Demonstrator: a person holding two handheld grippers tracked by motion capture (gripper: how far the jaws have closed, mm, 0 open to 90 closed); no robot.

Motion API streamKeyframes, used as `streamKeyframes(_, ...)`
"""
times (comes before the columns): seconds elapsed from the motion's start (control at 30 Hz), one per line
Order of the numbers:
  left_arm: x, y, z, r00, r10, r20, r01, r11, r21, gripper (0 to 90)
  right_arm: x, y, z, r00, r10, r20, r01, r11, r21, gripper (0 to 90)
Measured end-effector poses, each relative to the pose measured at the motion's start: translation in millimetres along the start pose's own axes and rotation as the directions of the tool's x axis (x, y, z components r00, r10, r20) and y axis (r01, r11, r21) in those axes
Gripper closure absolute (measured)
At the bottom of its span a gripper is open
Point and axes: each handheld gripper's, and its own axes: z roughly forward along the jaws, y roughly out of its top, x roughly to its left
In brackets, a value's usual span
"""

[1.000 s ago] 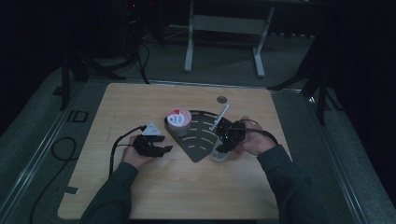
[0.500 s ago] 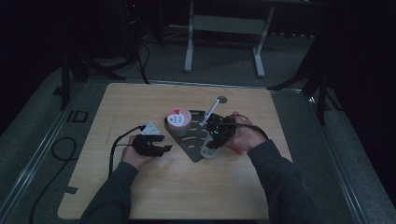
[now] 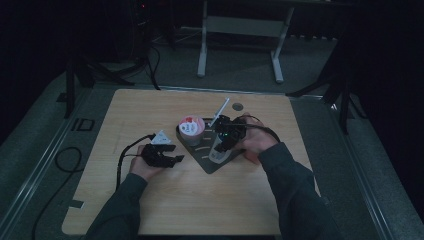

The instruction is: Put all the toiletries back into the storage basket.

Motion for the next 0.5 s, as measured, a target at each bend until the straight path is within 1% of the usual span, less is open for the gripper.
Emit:
streamKeyframes(0.17, -0.4, 0.1, 0.5, 1.0, 0.001, 0.0, -0.001, 1.0, 0.002, 42.1, -6.4, 4.1, 2.2, 0.9999, 0.013, 0.007, -0.013, 1.0, 0.004, 54.9)
streamKeyframes(0.23, -0.4, 0.2, 0.5, 1.0, 0.002, 0.0, -0.002, 1.0, 0.001, 42.1, -12.2, 7.1, 3.2, 0.9997, 0.022, 0.011, -0.022, 1.0, 0.002, 54.8)
streamKeyframes(0.3, -0.5, 0.2, 0.7, 1.0, 0.002, 0.0, -0.002, 1.0, 0.001, 42.1, -14.6, 9.2, 3.5, 0.9996, 0.027, 0.012, -0.027, 1.0, 0.004, 54.9)
streamKeyframes(0.5, -0.3, 0.4, 0.6, 1.0, 0.003, 0.001, -0.003, 1.0, 0.002, 42.1, -23.3, 14.2, 6.7, 0.999, 0.036, 0.027, -0.037, 0.999, 0.019, 54.8)
